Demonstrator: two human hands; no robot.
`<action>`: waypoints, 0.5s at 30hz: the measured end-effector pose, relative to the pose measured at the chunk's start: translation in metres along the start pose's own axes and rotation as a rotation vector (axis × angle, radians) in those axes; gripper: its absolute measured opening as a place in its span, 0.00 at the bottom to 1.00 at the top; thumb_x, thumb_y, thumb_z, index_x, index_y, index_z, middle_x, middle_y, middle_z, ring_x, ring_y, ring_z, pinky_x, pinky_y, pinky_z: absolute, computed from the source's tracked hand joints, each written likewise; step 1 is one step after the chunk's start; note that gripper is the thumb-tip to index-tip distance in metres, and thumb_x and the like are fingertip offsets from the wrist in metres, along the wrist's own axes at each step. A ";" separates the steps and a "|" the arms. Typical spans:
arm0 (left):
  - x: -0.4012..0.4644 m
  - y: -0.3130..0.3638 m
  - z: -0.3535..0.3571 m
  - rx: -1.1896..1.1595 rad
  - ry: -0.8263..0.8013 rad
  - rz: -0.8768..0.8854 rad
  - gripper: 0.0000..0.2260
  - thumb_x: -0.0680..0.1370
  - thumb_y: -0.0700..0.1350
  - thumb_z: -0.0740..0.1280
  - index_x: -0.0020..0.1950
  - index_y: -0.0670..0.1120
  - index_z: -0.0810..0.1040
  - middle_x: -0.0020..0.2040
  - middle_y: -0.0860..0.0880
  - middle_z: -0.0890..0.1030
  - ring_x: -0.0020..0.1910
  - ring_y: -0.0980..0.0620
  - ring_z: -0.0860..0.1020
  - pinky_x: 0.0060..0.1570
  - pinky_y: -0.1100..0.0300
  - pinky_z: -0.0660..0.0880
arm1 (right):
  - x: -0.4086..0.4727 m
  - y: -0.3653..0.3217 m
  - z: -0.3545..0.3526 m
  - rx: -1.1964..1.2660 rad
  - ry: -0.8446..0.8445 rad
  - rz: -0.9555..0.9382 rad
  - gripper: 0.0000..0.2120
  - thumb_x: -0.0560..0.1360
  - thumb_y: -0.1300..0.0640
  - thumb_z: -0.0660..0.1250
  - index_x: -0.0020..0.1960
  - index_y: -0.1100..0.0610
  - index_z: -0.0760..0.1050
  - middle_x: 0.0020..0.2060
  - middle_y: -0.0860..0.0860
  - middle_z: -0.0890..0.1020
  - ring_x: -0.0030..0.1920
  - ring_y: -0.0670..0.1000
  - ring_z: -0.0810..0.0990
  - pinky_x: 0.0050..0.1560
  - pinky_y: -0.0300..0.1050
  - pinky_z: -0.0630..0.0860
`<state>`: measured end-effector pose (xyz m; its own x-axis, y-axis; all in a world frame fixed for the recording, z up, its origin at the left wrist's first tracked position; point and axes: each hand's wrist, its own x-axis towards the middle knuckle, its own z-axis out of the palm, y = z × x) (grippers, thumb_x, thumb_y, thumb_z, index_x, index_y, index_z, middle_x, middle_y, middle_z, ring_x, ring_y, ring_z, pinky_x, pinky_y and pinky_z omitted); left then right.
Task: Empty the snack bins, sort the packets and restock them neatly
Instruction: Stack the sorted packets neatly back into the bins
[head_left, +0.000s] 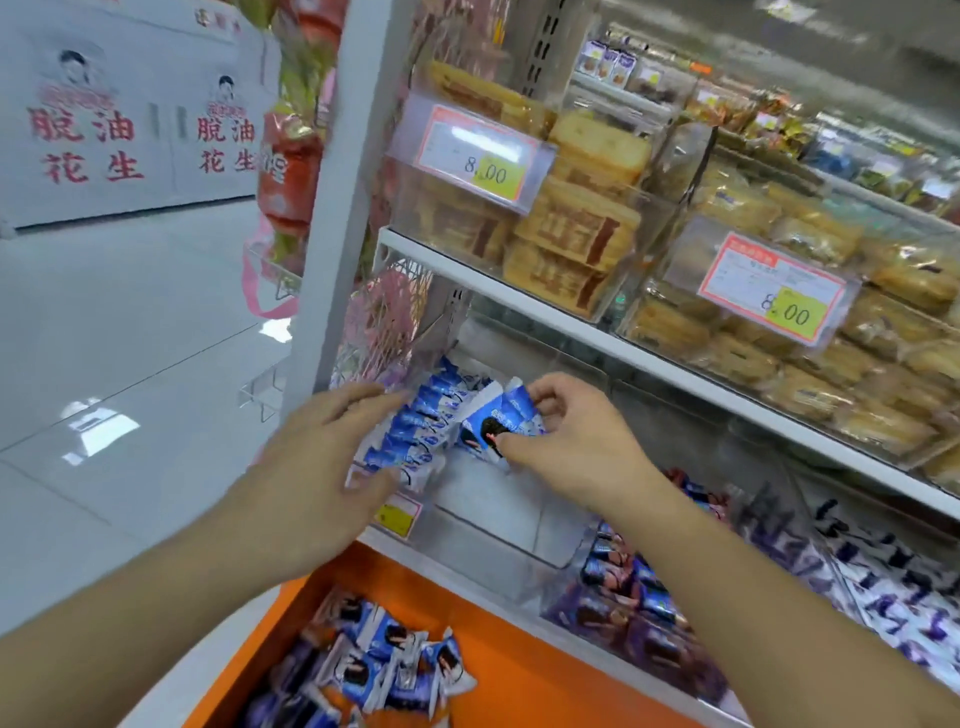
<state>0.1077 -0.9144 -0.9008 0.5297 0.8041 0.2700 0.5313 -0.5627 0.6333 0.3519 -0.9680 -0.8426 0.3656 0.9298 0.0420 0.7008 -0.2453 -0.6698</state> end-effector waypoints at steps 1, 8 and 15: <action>-0.001 -0.010 0.005 0.058 -0.002 0.032 0.33 0.81 0.53 0.69 0.81 0.64 0.57 0.82 0.61 0.57 0.79 0.55 0.60 0.76 0.55 0.62 | 0.017 0.008 0.006 -0.117 -0.010 0.006 0.17 0.68 0.51 0.80 0.51 0.50 0.76 0.42 0.47 0.82 0.37 0.48 0.82 0.37 0.45 0.78; -0.004 -0.029 0.017 0.106 -0.009 0.052 0.41 0.82 0.52 0.66 0.82 0.64 0.39 0.76 0.74 0.31 0.81 0.61 0.55 0.77 0.60 0.61 | 0.082 0.044 0.061 -0.520 -0.121 0.023 0.18 0.67 0.50 0.79 0.44 0.51 0.70 0.39 0.50 0.76 0.37 0.51 0.73 0.34 0.47 0.69; -0.004 -0.025 0.018 0.086 0.015 0.037 0.41 0.81 0.49 0.67 0.83 0.63 0.40 0.76 0.72 0.33 0.80 0.60 0.58 0.72 0.65 0.61 | 0.086 0.054 0.078 -0.580 -0.066 -0.041 0.19 0.68 0.53 0.79 0.56 0.48 0.78 0.50 0.49 0.81 0.50 0.54 0.81 0.49 0.45 0.79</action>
<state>0.1043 -0.9073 -0.9312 0.5405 0.7849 0.3028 0.5668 -0.6057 0.5584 0.3736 -0.8801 -0.9330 0.3047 0.9525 0.0005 0.9413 -0.3011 -0.1524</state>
